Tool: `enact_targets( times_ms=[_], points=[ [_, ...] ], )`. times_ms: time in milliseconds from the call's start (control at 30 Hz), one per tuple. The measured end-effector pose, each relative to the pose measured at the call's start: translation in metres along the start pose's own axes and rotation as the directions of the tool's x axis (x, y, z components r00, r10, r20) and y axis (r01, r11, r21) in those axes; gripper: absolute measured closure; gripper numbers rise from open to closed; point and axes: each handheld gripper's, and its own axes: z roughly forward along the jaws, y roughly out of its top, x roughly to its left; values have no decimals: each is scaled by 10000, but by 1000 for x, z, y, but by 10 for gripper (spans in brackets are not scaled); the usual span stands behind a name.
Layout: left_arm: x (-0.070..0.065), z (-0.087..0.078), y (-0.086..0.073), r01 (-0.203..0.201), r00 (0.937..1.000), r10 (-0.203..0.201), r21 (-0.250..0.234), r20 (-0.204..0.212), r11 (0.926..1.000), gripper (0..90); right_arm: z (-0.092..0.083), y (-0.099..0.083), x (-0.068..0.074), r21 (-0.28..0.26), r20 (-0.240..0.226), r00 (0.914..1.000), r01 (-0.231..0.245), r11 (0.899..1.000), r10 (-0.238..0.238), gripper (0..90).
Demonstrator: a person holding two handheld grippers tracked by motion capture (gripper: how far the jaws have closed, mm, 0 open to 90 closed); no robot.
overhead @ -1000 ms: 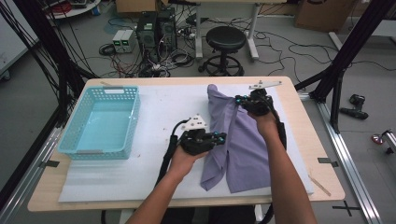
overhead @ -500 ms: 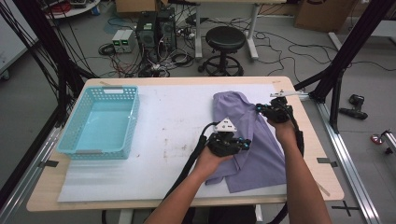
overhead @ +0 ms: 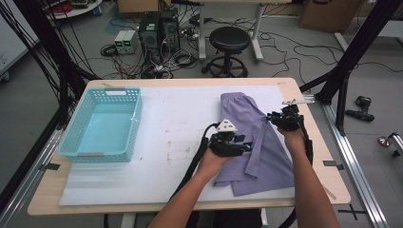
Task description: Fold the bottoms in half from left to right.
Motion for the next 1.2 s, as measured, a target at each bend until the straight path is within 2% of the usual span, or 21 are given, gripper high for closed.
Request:
enact_targets(
  times_ms=[100,167,300,400,500,633,767,833,967,1033,1067,1100,1167,1200],
  points=[
    [17,-17,-2,47,9991,-65,-411,-421,9991,544,-10,-4,0,-374,58,10000,84,9993,-82,589],
    [28,-29,-4,-2,9987,-24,-514,-515,9987,543,-17,-7,3,-605,14,9997,228,9979,-227,582],
    [49,-51,-11,133,9961,-213,-925,-855,9956,544,-33,-17,14,-958,-228,9983,514,9941,-538,585],
    [59,-67,-15,173,9953,-283,-1173,-926,9929,544,-44,-32,22,-1022,-353,9971,635,9927,-674,585],
    [68,-82,-20,143,9945,-266,-1198,-1017,9927,548,-57,-50,28,-1123,-396,9968,648,9916,-696,550],
    [72,-100,-22,29,9924,-200,-1395,-1214,9902,550,-69,-71,38,-1188,-596,9964,521,9915,-595,512],
    [69,-115,-25,-239,9896,26,-1472,-1435,9888,557,-73,-86,57,-1099,-363,9933,1051,9884,-1097,460],
    [68,-122,-30,-297,9877,53,-1542,-1565,9876,564,-73,-91,68,-1231,-530,9916,1111,9861,-1184,445],
    [69,-131,-41,-193,9843,-128,-1799,-1759,9835,566,-68,-89,90,-1205,-1079,9824,1396,9829,-1527,416],
    [69,-134,-47,-117,9834,-198,-1717,-1805,9851,564,-60,-86,102,-770,-1099,9769,1757,9814,-1835,409],
    [69,-135,-49,-134,9828,-186,-1716,-1837,9851,565,-56,-86,106,-546,-994,9741,1983,9786,-2029,419],
    [70,-135,-51,-79,9823,-247,-1727,-1858,9849,566,-52,-86,108,-337,-974,9750,1974,9798,-1998,458],
    [70,-136,-53,24,9820,-357,-1772,-1853,9842,567,-47,-87,107,82,-838,9771,1968,9804,-1954,609],
    [71,-137,-54,37,9819,-372,-1775,-1855,9841,569,-47,-87,104,319,-750,9764,2054,9781,-2026,727]
  ],
)
